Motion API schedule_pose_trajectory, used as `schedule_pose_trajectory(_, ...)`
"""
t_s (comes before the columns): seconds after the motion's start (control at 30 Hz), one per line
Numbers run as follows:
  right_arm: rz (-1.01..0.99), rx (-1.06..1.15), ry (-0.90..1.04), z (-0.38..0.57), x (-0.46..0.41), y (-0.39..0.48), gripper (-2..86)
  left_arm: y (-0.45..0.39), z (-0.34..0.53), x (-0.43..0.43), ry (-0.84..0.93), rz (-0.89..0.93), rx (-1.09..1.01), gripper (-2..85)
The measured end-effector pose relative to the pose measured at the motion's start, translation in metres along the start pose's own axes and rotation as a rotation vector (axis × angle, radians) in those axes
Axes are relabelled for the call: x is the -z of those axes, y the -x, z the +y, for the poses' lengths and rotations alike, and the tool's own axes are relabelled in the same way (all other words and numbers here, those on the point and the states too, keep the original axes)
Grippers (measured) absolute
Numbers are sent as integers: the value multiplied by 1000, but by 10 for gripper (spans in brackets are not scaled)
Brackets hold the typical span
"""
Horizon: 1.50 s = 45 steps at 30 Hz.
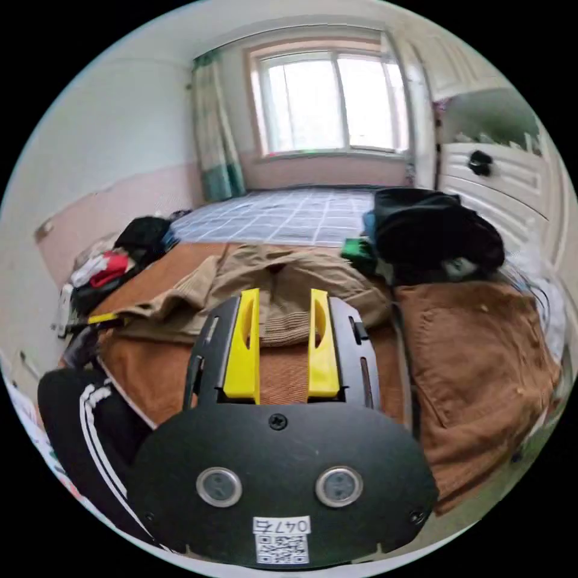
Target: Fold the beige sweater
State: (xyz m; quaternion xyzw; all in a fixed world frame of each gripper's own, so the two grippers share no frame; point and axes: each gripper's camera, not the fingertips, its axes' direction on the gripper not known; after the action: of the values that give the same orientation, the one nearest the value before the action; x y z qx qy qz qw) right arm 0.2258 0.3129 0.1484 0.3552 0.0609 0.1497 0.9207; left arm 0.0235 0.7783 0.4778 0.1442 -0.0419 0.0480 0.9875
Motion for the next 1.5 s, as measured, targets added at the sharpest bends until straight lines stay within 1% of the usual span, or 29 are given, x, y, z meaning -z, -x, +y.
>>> schedule_pose_trajectory(0.03, -42, 54, 37, -6, -15, 14, 85, 2, 3, -3, -2, 0, 0, 82)
schedule_pose_trajectory(0.1, -102, 213, 169, -23, -74, 61, 87, 12, 15, -13, -6, 2, -3, 80)
schedule_pose_trajectory(0.2, -101, 247, 197, -38, -125, 83, 92, 26, 30, -27, -7, 5, -10, 79)
schedule_pose_trajectory(0.27, -91, 234, 156, -50, -135, 84, 85, 35, 39, -36, -9, 4, -14, 78)
schedule_pose_trajectory(0.37, -143, 174, 57, -75, -129, 71, 69, 55, 52, -52, -13, 10, -3, 78)
schedule_pose_trajectory(0.43, -169, 130, 27, -91, -123, 57, 67, 68, 61, -62, -13, 12, 6, 79)
schedule_pose_trajectory(0.5, -149, 114, 37, -110, -121, 44, 73, 85, 74, -73, -16, 1, 18, 81)
schedule_pose_trajectory(0.6, -124, 149, 87, -128, -126, 34, 86, 108, 91, -83, -31, -21, 25, 86)
schedule_pose_trajectory(0.67, -146, 158, 98, -135, -125, 28, 85, 123, 103, -86, -51, -14, 31, 85)
schedule_pose_trajectory(0.8, -273, 146, 71, -149, -116, 7, 22, 168, 130, -106, -54, 46, 62, 78)
schedule_pose_trajectory(0.9, -281, 136, 102, -160, -112, -7, 8, 205, 150, -117, -70, 106, 74, 70)
schedule_pose_trajectory(0.93, -282, 138, 94, -163, -107, -8, 7, 212, 155, -118, -77, 118, 74, 69)
schedule_pose_trajectory(1.03, -258, 208, -23, -179, -56, -5, 5, 245, 178, -118, -144, 176, 75, 66)
schedule_pose_trajectory(1.1, -235, 274, -100, -200, -7, 3, 4, 263, 191, -111, -221, 224, 35, 67)
schedule_pose_trajectory(1.23, -178, 369, -160, -231, 64, 16, 5, 282, 195, -96, -278, 313, -34, 70)
schedule_pose_trajectory(1.33, -118, 404, -182, -248, 119, 10, 5, 300, 201, -73, -305, 531, -141, 71)
schedule_pose_trajectory(1.4, -137, 376, -198, -255, 161, -14, 5, 320, 218, -44, -336, 746, -211, 72)
schedule_pose_trajectory(1.5, -159, 316, -188, -253, 196, -45, 5, 332, 240, -22, -337, 858, -235, 80)
